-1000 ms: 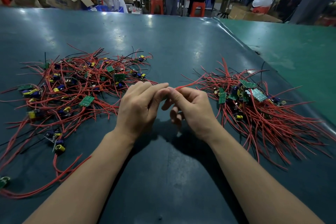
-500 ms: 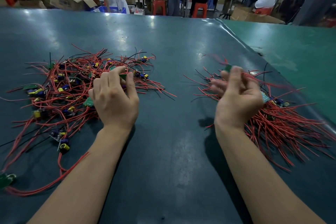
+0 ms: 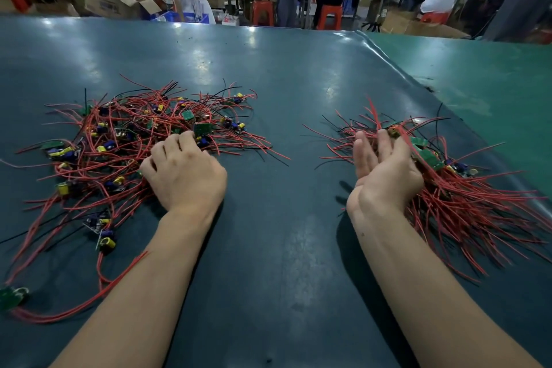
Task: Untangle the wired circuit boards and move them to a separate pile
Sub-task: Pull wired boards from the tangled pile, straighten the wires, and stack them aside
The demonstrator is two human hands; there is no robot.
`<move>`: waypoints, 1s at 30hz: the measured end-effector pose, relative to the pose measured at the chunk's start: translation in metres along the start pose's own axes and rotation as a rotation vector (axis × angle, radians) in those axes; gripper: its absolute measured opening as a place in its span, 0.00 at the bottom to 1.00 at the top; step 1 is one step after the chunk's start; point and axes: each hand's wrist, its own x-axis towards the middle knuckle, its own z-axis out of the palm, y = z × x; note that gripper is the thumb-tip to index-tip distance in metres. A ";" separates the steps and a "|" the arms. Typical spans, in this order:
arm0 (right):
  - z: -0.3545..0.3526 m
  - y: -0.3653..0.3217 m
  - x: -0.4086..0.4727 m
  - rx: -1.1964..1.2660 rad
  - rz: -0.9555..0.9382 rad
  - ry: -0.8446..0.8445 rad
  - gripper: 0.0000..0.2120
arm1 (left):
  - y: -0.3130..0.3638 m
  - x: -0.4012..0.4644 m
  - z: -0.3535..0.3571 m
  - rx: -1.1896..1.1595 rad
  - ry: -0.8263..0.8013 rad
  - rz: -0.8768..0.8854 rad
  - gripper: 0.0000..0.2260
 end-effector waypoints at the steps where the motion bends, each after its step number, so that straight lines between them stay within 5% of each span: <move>1: 0.000 0.002 -0.002 -0.016 0.041 -0.004 0.06 | -0.002 0.001 0.001 0.025 -0.028 -0.007 0.18; 7: 0.001 0.000 0.001 0.009 0.309 -0.112 0.05 | -0.002 0.002 0.001 0.075 -0.040 -0.036 0.13; 13: 0.000 -0.011 0.006 0.128 0.230 -0.131 0.10 | 0.000 0.001 -0.003 0.024 -0.025 -0.102 0.20; 18: 0.000 -0.008 -0.004 0.043 0.628 -0.332 0.12 | -0.003 0.000 -0.009 -0.044 0.002 -0.049 0.26; 22: 0.000 -0.004 -0.005 0.046 0.681 -0.398 0.12 | -0.004 -0.001 -0.012 -0.034 -0.030 -0.089 0.29; 26: 0.000 -0.003 -0.003 -0.013 0.616 -0.391 0.12 | -0.001 -0.001 -0.022 -0.222 0.204 0.029 0.25; 30: 0.002 -0.001 -0.007 -0.248 0.530 -0.561 0.11 | 0.006 0.000 -0.027 -0.618 0.516 0.452 0.16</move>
